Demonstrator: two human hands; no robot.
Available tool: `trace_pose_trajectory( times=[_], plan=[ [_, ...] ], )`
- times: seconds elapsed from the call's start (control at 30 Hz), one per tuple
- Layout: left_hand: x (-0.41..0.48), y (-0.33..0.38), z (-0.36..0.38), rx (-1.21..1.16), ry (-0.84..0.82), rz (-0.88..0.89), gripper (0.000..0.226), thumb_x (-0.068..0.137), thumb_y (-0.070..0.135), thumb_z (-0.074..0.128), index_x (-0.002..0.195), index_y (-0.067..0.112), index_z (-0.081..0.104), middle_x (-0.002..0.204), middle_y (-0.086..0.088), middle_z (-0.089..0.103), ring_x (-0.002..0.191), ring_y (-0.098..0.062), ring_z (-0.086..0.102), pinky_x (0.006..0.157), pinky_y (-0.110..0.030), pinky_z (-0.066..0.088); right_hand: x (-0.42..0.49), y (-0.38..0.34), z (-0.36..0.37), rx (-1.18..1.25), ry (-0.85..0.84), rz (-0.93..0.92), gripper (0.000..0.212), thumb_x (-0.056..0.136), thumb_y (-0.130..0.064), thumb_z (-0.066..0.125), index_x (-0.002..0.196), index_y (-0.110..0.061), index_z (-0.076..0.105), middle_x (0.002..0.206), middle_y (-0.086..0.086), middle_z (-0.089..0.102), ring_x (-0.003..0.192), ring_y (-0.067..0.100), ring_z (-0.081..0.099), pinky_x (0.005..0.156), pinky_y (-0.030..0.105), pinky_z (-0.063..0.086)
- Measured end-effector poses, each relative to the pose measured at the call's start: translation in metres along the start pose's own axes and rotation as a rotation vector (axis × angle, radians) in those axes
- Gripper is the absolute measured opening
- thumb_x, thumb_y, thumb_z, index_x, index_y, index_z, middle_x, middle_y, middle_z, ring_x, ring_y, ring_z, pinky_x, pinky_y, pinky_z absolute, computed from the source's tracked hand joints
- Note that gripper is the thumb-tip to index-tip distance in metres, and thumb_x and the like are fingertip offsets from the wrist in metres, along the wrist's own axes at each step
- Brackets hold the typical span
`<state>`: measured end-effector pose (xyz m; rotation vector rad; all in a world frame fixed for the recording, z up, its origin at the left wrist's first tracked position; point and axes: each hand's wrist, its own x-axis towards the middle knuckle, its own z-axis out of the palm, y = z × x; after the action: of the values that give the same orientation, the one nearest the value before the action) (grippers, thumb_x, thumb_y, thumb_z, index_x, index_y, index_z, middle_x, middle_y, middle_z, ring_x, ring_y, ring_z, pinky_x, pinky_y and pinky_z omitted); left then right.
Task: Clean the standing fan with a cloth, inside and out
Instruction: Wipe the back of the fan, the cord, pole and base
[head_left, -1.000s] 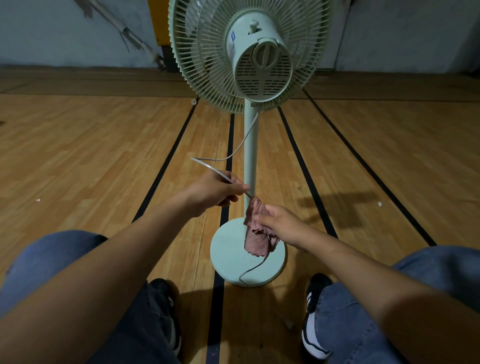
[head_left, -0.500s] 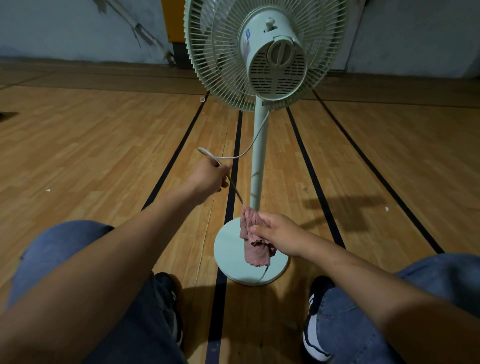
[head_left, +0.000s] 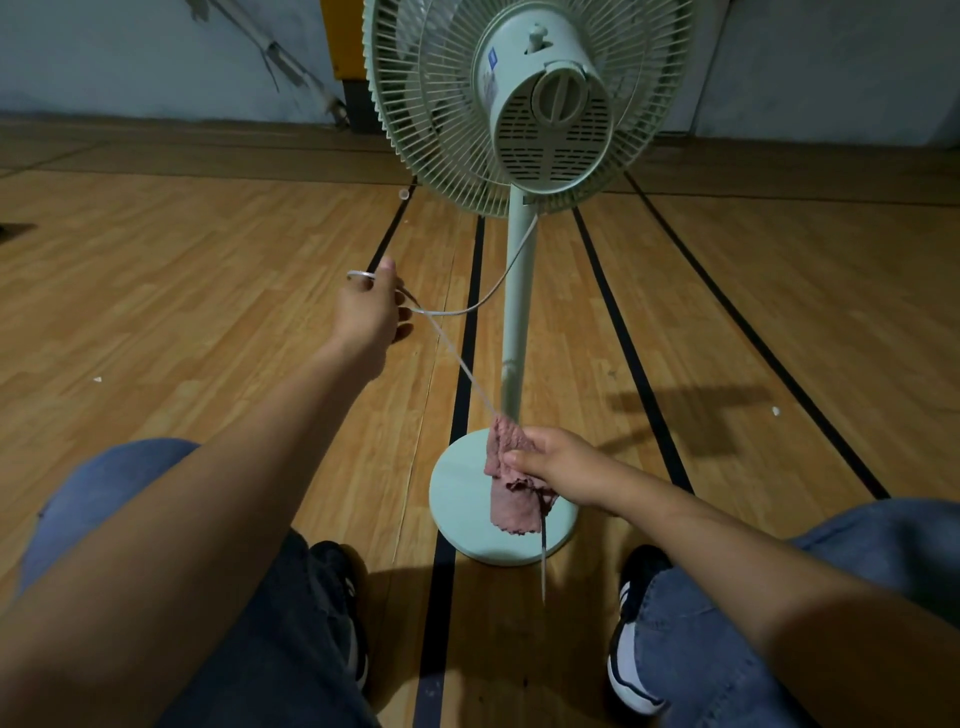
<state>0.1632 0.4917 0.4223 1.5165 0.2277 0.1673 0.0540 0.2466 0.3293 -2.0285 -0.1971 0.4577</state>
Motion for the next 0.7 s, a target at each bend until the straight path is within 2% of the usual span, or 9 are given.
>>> trace_pose_trajectory(
  times=[0.07,0.13,0.17,0.23,0.4,0.5,0.57,0.7],
  plan=[
    [-0.01,-0.001,0.004,0.006,-0.172,-0.098,0.041,0.111,0.053,0.053,0.105,0.014,0.061,0.087,0.0,0.06,0.081,-0.015,0.06,0.078,-0.034,0.056,0.001,0.0,-0.001,0.037,0.024,0.003,0.024,0.109,-0.018,0.056,0.13,-0.012,0.067,0.122,0.002,0.076,0.112,0.012,0.072,0.098,0.03,0.057],
    [-0.021,-0.006,0.011,0.089,-0.359,-0.178,0.037,0.109,0.05,0.059,0.108,0.013,0.061,0.089,-0.001,0.06,0.082,-0.017,0.06,0.078,-0.034,0.054,0.001,-0.001,-0.001,0.06,0.037,0.002,0.021,0.109,-0.019,0.056,0.127,-0.015,0.067,0.119,-0.001,0.076,0.106,0.006,0.072,0.085,0.017,0.057],
    [-0.027,-0.01,0.015,0.161,-0.429,-0.185,0.035,0.108,0.046,0.062,0.109,0.011,0.063,0.092,-0.003,0.061,0.084,-0.018,0.06,0.077,-0.033,0.054,0.001,-0.002,-0.001,0.064,0.04,0.003,0.019,0.109,-0.019,0.056,0.125,-0.016,0.067,0.117,-0.002,0.076,0.104,0.004,0.072,0.082,0.015,0.056],
    [-0.037,-0.019,0.024,0.283,-0.519,-0.153,0.032,0.106,0.04,0.067,0.112,0.008,0.07,0.096,-0.004,0.063,0.084,-0.018,0.06,0.074,-0.031,0.055,0.002,-0.004,0.002,0.078,0.046,0.005,0.019,0.109,-0.021,0.057,0.124,-0.015,0.067,0.116,-0.002,0.076,0.107,0.009,0.073,0.088,0.022,0.057],
    [-0.043,-0.031,0.032,0.402,-0.584,-0.077,0.026,0.1,0.039,0.078,0.101,0.013,0.076,0.084,0.0,0.071,0.074,-0.013,0.066,0.067,-0.028,0.056,0.0,-0.005,0.007,0.061,0.059,-0.004,0.021,0.109,-0.025,0.057,0.125,-0.016,0.067,0.118,-0.001,0.077,0.112,0.014,0.072,0.102,0.037,0.057],
    [-0.041,-0.032,0.029,0.446,-0.599,-0.091,0.03,0.103,0.04,0.074,0.098,0.011,0.08,0.081,0.0,0.074,0.07,-0.012,0.066,0.069,-0.031,0.057,0.0,-0.004,0.008,0.029,0.072,-0.001,0.022,0.109,-0.026,0.057,0.125,-0.014,0.067,0.12,0.003,0.077,0.114,0.019,0.072,0.108,0.048,0.053],
    [-0.043,-0.03,0.028,0.51,-0.591,-0.077,0.033,0.107,0.039,0.068,0.099,0.01,0.08,0.081,-0.001,0.075,0.069,-0.012,0.066,0.066,-0.03,0.056,0.0,-0.003,0.009,0.014,0.072,-0.006,0.023,0.109,-0.025,0.057,0.126,-0.013,0.067,0.121,0.006,0.076,0.115,0.021,0.071,0.109,0.052,0.052],
    [-0.051,-0.029,0.03,0.545,-0.538,-0.021,0.036,0.112,0.035,0.06,0.092,0.008,0.074,0.077,-0.004,0.069,0.059,-0.009,0.061,0.052,-0.018,0.052,0.0,-0.002,0.013,-0.023,0.085,-0.036,0.024,0.109,-0.027,0.057,0.126,-0.013,0.067,0.121,0.004,0.076,0.116,0.021,0.071,0.107,0.052,0.052]
  ],
)
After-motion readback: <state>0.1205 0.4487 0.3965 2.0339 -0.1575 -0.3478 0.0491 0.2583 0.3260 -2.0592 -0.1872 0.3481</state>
